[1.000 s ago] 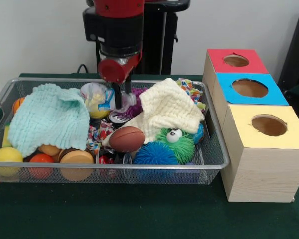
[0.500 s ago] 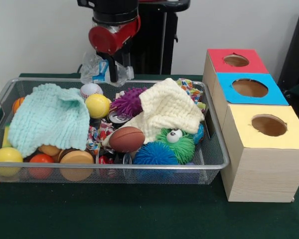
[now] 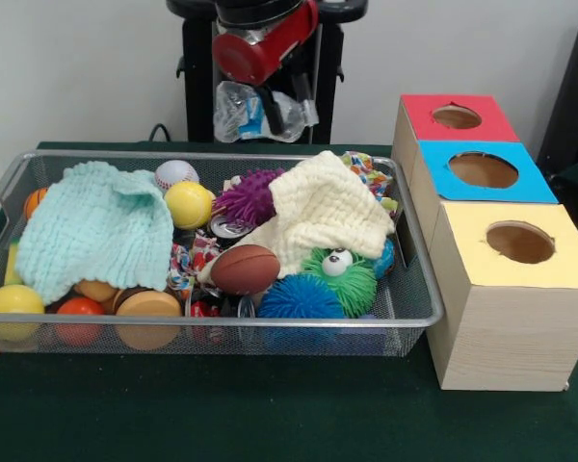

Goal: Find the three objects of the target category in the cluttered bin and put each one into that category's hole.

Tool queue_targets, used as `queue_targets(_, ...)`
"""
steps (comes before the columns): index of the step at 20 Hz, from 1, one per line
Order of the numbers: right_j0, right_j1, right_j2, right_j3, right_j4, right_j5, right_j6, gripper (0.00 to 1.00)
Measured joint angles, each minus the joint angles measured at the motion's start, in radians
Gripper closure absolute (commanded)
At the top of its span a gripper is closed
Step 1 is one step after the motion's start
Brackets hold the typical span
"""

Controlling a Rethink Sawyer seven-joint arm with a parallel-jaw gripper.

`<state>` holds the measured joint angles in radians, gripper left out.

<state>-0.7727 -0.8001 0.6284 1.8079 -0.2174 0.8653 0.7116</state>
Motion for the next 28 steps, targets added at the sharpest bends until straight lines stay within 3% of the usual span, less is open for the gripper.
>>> queue_targets(9,0.017,0.000,0.029,0.141,0.220,-0.069,0.001,1.00)
queue_targets(12,-0.006,0.016,0.097,0.224,0.323,-0.174,0.001,1.00)
queue_targets(15,-0.035,0.045,0.151,0.268,0.366,-0.254,0.001,1.00)
queue_targets(22,-0.126,0.152,0.274,0.342,0.397,-0.390,0.001,1.00)
queue_targets(28,-0.196,0.264,0.338,0.370,0.397,-0.406,0.001,1.00)
